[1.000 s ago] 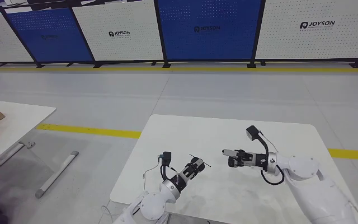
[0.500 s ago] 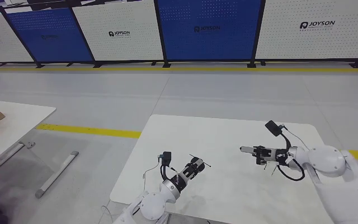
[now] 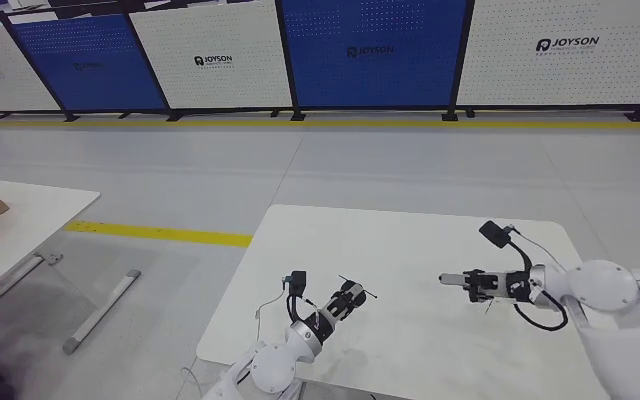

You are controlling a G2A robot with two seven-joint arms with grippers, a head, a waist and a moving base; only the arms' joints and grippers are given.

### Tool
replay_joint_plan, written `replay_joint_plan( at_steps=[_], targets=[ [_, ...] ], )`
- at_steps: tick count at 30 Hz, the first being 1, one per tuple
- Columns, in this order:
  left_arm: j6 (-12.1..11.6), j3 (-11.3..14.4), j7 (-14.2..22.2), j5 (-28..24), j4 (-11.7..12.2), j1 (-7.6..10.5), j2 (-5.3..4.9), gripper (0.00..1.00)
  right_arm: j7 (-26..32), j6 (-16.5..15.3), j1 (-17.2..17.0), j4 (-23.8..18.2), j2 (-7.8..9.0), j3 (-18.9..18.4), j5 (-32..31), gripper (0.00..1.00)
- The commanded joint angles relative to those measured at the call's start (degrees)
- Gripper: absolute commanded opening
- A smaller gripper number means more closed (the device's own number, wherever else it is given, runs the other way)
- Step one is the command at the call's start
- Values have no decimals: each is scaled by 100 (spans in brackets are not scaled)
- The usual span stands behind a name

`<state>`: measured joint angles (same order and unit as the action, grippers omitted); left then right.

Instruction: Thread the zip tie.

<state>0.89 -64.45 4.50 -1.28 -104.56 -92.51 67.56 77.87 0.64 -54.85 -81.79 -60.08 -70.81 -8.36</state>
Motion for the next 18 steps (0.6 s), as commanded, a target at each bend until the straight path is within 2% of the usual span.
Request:
replay_joint_plan(
  at_steps=[1, 3, 6, 8, 10, 18],
  targets=[
    [0, 0, 0, 0, 0, 0, 0, 0, 143, 224, 63, 73, 59, -114, -326, 100],
    [0, 0, 0, 0, 0, 0, 0, 0, 177, 333, 119, 156, 101, -130, -479, 100],
    [0, 0, 0, 0, 0, 0, 0, 0, 163, 848, 342, 340, 156, -85, -1049, 100],
    [0, 0, 0, 0, 0, 0, 0, 0, 177, 1005, 525, 513, 141, 159, -1256, 100],
    [0, 0, 0, 0, 0, 0, 0, 0, 177, 1030, 665, 834, 106, 434, -964, 100],
    [0, 0, 0, 0, 0, 0, 0, 0, 177, 1030, 665, 834, 106, 434, -964, 100]
  ],
)
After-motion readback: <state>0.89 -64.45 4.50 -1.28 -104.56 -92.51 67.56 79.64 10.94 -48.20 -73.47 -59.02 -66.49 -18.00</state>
